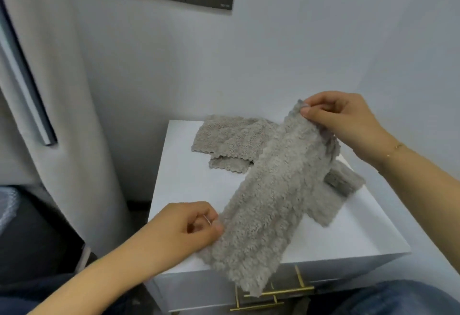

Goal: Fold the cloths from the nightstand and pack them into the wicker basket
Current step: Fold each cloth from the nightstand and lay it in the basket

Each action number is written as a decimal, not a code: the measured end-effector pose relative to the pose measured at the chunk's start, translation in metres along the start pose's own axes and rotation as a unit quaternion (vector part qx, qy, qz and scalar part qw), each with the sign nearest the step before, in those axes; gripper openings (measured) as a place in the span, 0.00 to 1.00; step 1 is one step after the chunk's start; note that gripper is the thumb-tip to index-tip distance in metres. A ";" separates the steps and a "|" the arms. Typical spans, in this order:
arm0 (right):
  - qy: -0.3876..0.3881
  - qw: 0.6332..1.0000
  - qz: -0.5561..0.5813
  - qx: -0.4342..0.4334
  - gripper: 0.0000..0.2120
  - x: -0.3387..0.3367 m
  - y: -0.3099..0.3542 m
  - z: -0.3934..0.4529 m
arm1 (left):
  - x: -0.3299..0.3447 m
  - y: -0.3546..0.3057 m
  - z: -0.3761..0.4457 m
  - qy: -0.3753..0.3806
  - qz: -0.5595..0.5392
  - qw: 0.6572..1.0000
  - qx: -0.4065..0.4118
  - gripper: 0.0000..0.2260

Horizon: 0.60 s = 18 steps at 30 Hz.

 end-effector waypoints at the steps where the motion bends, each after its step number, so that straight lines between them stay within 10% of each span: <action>1: 0.025 1.000 -0.018 0.003 0.03 0.015 0.002 0.011 | -0.005 0.002 0.000 -0.015 0.036 0.999 -0.003 0.09; 18: 0.238 0.944 -0.194 -0.122 0.06 0.283 0.007 0.094 | -0.073 0.050 -0.044 -0.065 0.203 0.960 -0.182 0.14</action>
Point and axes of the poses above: each hand's wrist, its own z-axis towards the middle knuckle, its own x-axis out of the palm, y = z × x, the point moved 9 cm from there along z, towards the middle knuckle, and after that the axes turned 2 degrees about z, right-handed, at the moved point
